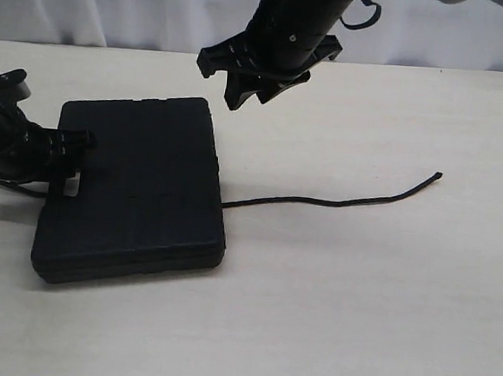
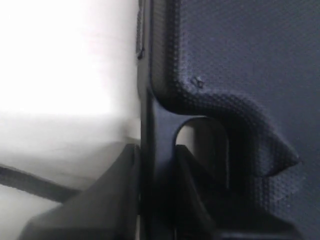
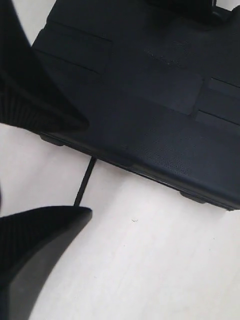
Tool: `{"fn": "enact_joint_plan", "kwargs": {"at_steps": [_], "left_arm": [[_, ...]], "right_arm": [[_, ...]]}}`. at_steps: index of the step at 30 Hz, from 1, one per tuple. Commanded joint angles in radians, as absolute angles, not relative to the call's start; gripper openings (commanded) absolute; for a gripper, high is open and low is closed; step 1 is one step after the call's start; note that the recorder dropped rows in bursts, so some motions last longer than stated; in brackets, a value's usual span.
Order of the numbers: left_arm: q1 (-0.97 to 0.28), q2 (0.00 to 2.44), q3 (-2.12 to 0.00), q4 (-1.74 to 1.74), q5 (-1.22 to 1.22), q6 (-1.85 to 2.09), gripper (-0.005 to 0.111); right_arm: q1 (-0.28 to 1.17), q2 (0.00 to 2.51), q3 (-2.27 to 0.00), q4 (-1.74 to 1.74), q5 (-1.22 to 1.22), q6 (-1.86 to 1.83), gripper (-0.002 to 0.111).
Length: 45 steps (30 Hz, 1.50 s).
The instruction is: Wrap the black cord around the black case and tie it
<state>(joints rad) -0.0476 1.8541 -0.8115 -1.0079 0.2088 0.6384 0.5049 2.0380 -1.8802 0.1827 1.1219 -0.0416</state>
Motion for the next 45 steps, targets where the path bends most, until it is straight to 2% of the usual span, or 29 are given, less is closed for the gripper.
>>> {"fn": "enact_joint_plan", "kwargs": {"at_steps": [1, 5, 18, 22, 28, 35, 41, 45], "left_arm": [[-0.048, 1.856, -0.846, -1.008, 0.286, 0.677, 0.0], [-0.048, 1.828, -0.898, -1.012, 0.393, 0.683, 0.0], [-0.048, 1.688, -0.957, -1.174, 0.53, 0.759, 0.0], [-0.048, 1.684, -0.957, -1.226, 0.55, 0.784, 0.0], [-0.048, 1.684, -0.957, -1.397, 0.674, 0.909, 0.0], [-0.112, 1.684, -0.957, -1.486, 0.683, 0.96, 0.0], [-0.232, 1.684, -0.963, -1.662, 0.681, 1.079, 0.0], [-0.312, 1.684, -0.995, -1.662, 0.687, 1.08, 0.0]], "right_arm": [[0.502, 2.039, -1.884, 0.174, 1.111, -0.047, 0.045], [0.502, 2.039, -1.884, 0.167, 1.111, -0.047, 0.045], [0.454, 2.046, -1.881, 0.193, 1.162, -0.072, 0.043], [0.4, 2.047, -1.808, 0.355, 1.167, -0.19, 0.029], [0.347, 2.047, -1.631, 0.497, 1.022, -0.329, 0.004], [0.346, 2.047, -1.487, 0.516, 0.813, -0.348, 0.004], [0.346, 2.047, -1.439, 0.516, 0.768, -0.348, 0.004], [0.346, 2.047, -1.423, 0.516, 0.75, -0.362, 0.004]]}}
